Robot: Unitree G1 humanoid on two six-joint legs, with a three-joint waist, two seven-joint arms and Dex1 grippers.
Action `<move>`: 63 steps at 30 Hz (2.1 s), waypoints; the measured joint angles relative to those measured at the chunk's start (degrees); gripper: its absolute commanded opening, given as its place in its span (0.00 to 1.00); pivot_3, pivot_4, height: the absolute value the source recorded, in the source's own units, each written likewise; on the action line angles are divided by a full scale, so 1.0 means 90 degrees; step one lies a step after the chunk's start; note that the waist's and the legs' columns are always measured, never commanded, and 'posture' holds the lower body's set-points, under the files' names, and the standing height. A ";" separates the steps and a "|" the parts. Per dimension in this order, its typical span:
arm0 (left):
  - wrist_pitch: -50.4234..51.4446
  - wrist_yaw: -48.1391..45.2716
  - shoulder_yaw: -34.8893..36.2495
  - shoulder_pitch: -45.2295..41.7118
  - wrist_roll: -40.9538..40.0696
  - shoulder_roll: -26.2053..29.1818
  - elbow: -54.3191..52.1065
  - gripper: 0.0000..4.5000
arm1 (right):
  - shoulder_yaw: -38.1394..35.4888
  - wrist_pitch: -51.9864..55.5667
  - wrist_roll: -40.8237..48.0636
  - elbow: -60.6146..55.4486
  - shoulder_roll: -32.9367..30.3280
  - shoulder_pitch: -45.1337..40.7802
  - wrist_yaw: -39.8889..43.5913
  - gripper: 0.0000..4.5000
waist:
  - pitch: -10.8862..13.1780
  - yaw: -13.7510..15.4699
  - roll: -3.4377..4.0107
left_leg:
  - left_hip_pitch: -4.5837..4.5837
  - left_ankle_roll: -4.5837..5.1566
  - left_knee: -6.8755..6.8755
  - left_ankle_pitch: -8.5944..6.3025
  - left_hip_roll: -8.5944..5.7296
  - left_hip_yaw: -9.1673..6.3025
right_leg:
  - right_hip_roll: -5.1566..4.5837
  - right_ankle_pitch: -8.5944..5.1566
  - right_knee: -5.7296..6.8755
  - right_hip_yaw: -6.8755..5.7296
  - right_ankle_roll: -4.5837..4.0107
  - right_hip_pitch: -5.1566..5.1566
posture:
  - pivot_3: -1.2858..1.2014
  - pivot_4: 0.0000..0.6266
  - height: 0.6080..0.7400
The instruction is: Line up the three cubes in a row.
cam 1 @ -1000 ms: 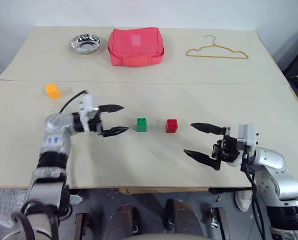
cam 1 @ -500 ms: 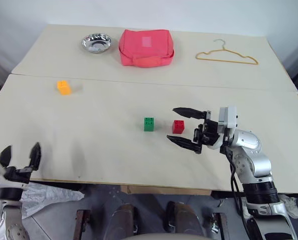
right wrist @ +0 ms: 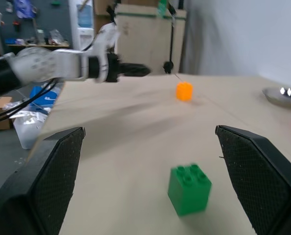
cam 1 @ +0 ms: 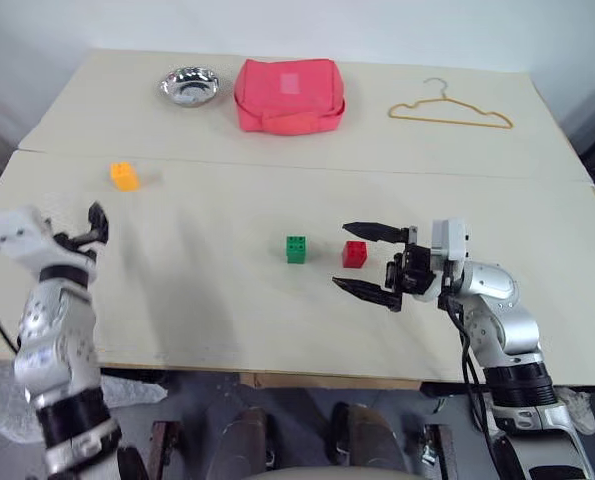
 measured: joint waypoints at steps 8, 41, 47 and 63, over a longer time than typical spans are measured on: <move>-0.0794 0.0151 -0.0611 -0.2401 0.0716 0.0498 0.3642 0.99 | 0.0112 0.0028 -0.0066 -0.0315 -0.0002 0.0264 -0.0208 1.00 | 0.0000 -0.0043 -0.0006 | -0.0020 -0.0001 -0.0016 0.0000 -0.0030 0.0008 | 0.0005 0.0000 -0.0004 -0.0018 0.0001 -0.0025 | 0.52 0.24 1.00; -0.2875 -0.7260 -0.1187 -0.0899 -0.0846 0.2078 0.3541 0.32 | -0.0167 0.0191 -0.0032 -0.0839 -0.0451 0.0883 -0.0654 1.00 | 0.0004 -0.0222 -0.0008 | -0.0019 -0.0008 -0.0013 -0.0003 -0.0004 0.0014 | -0.0003 -0.0002 0.0035 -0.0016 -0.0002 -0.0044 | 0.52 0.24 1.00; -0.2726 -0.9067 -0.1765 -0.0850 -0.0934 0.2363 0.2938 0.32 | -0.0254 0.0194 -0.0020 -0.0841 -0.0515 0.0891 -0.0615 1.00 | 0.0005 -0.0080 -0.0006 | -0.0014 -0.0003 0.0016 0.0002 0.0004 0.0033 | -0.0002 -0.0005 0.0030 0.0001 -0.0002 -0.0028 | 0.52 0.24 1.00; -0.4776 -0.9792 -0.3217 -0.2974 0.0583 0.1656 0.6399 0.32 | -0.0578 0.0331 0.0066 -0.1150 -0.0888 0.1369 -0.0605 1.00 | 0.0005 -0.0095 -0.0008 | -0.0018 -0.0001 0.0008 0.0003 -0.0027 0.0051 | -0.0003 -0.0004 0.0033 -0.0007 -0.0001 -0.0045 | 0.52 0.24 1.00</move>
